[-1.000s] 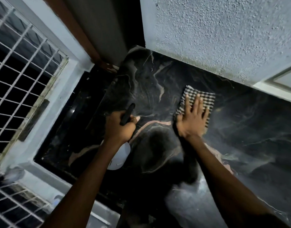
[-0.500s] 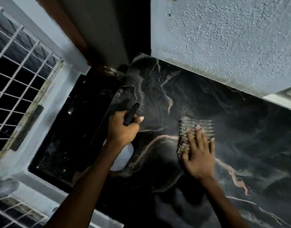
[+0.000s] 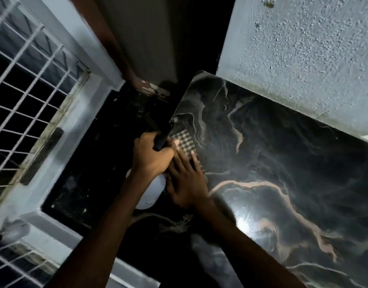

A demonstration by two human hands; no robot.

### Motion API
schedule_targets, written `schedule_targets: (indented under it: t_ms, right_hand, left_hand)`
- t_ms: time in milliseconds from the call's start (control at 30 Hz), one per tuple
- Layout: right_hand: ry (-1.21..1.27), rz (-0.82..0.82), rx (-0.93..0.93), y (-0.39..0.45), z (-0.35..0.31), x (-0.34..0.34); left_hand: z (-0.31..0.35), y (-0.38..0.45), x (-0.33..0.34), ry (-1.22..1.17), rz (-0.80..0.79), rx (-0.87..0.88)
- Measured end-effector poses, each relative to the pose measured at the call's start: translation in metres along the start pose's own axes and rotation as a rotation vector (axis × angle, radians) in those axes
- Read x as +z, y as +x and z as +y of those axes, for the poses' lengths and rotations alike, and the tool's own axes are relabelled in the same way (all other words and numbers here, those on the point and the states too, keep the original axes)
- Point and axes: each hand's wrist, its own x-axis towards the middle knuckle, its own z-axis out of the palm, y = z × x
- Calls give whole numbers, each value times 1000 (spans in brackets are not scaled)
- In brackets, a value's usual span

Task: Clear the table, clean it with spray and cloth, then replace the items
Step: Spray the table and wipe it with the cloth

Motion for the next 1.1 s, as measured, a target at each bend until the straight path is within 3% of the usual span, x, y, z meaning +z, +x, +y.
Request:
schedule_targets:
  t_ms: [133,300,400,467,600,700,900,1100]
  right_hand:
    - [-29,-7,9,-41,54,-8]
    - [-43,122,475,52,141,-59]
    - [-8,120,559,104,128,-68]
    - [-40,107,488,107,98,-58]
    - [-41,65,190,39,31,-18]
    - [-10,34,97,-43,12,2]
    - [24,49,365,-174,79,6]
    - [156,164,577,-161,119,-18]
  left_hand:
    - [-9,12,0,-3,-1,-52]
    - [-19,7,-5,-58,-22,-61]
    - [-25,2,-6,-46,-22,-42]
    - [-28,-4,-4,-37,-33,-45]
    - [-26,-13,5,58,-60,-31]
    - [-22,-24,16,69,-72,-38]
    - [-11,-52,29,-45,-137,-38]
    - [-2,-81,38,-34,-132,8]
